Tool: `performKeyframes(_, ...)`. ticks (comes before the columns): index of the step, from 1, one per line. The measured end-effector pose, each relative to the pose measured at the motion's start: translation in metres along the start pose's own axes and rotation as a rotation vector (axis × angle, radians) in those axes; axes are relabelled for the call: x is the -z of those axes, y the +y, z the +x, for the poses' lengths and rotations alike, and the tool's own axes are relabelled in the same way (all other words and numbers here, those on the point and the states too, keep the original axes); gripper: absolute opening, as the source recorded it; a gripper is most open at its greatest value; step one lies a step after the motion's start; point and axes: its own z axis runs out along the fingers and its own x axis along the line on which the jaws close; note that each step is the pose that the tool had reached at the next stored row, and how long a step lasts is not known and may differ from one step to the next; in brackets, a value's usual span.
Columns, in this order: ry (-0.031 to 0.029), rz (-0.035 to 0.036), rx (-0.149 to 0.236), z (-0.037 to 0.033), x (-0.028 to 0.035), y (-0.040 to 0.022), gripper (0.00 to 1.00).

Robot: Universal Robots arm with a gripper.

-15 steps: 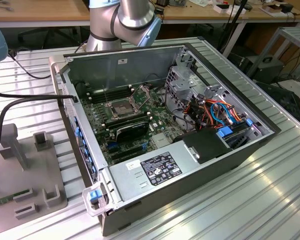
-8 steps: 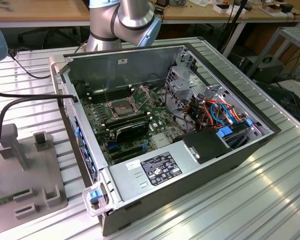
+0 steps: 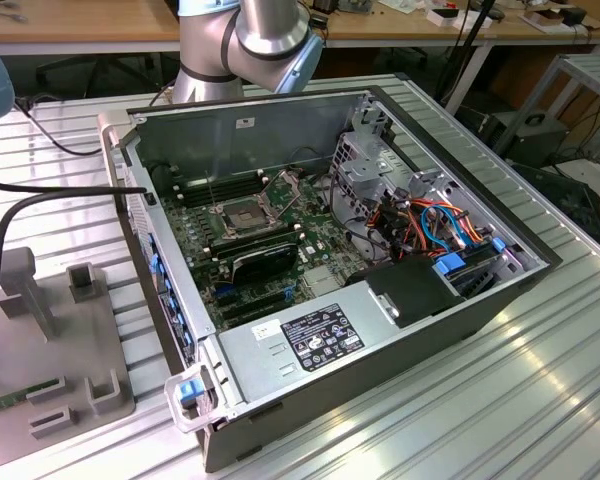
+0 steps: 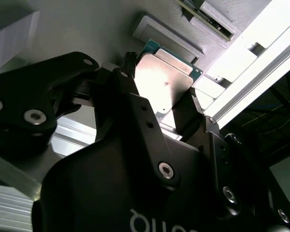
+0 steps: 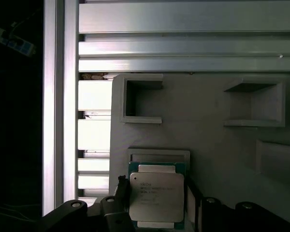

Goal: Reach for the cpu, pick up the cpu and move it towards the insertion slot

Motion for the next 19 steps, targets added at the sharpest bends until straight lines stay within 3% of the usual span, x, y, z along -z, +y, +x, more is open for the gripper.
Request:
performKeyframes(11, 0.0005, 0.0004, 0.0, 0.0001, 0.002, 0.0, 0.55)
performKeyframes(15, -0.0001, 0.0, 0.0, 0.0005, 0.0148, 0.0006, 0.55)
performKeyframes(19, -0.0001, -0.0001, 0.0, 0.0012, 0.0328, 0.0013, 0.55)
